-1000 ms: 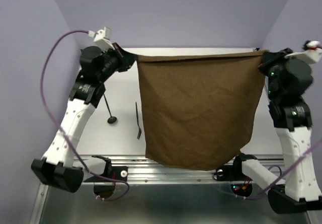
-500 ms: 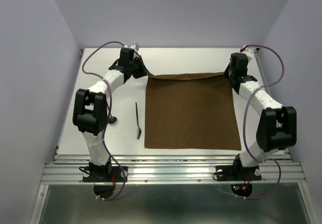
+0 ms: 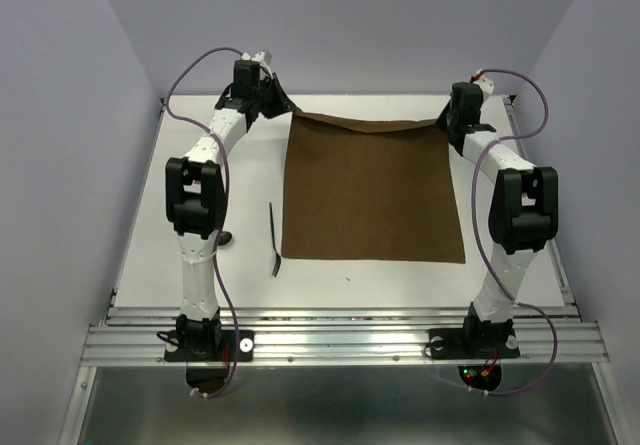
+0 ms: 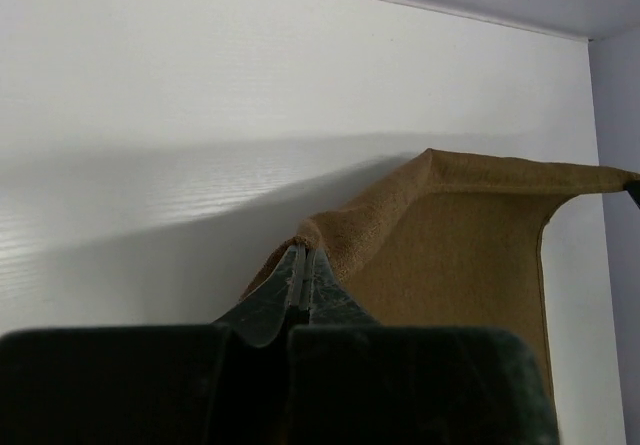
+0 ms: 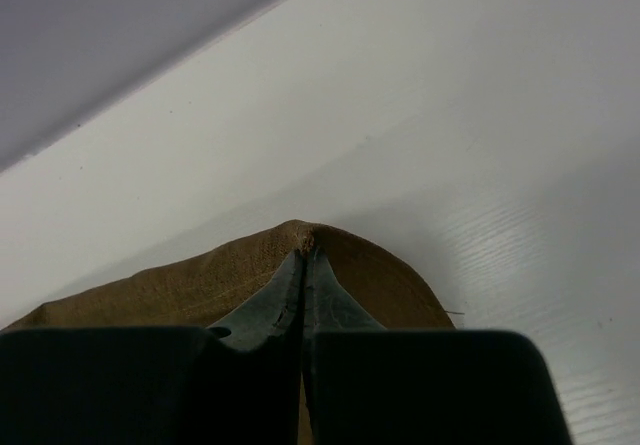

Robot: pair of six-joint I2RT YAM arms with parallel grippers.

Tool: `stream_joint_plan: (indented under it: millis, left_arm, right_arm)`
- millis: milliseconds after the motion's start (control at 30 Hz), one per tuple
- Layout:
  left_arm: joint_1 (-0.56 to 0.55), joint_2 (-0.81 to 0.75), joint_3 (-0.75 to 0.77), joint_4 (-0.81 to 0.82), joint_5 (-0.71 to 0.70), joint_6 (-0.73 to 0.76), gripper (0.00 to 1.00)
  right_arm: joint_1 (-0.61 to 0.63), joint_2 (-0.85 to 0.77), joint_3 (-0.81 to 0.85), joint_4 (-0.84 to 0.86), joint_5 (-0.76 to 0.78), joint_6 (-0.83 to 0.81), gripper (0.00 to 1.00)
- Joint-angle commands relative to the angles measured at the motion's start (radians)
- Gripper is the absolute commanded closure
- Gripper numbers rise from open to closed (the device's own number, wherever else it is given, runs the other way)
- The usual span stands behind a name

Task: Fold the napkin into a case and place the utensils inside
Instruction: Flatten out the crumpled napkin at the center of the board.

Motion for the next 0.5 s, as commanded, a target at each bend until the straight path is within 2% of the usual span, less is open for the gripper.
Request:
stream_joint_plan:
  millis: [0, 100, 200, 267, 467]
  left_arm:
    - [0.007, 0.016, 0.118, -0.021, 0.020, 0.033, 1.00]
    - [0.015, 0.076, 0.231, -0.084, 0.018, 0.049, 1.00]
    - [0.016, 0.096, 0.267, -0.090, 0.026, 0.047, 1.00]
    - [0.015, 0.083, 0.247, -0.088, 0.041, 0.043, 1.00]
    - [0.015, -0.043, 0.107, -0.107, 0.047, 0.053, 1.00]
  right_arm:
    - [-0.051, -0.014, 0.056, 0.042, -0.083, 0.053, 0.99]
    - [-0.076, 0.016, 0.094, 0.039, -0.131, 0.055, 0.99]
    - [-0.076, 0.036, 0.127, 0.027, -0.164, 0.053, 0.99]
    - [-0.076, 0.024, 0.128, 0.019, -0.178, 0.056, 0.99]
    - [-0.076, -0.118, -0.017, -0.039, -0.180, 0.076, 0.99]
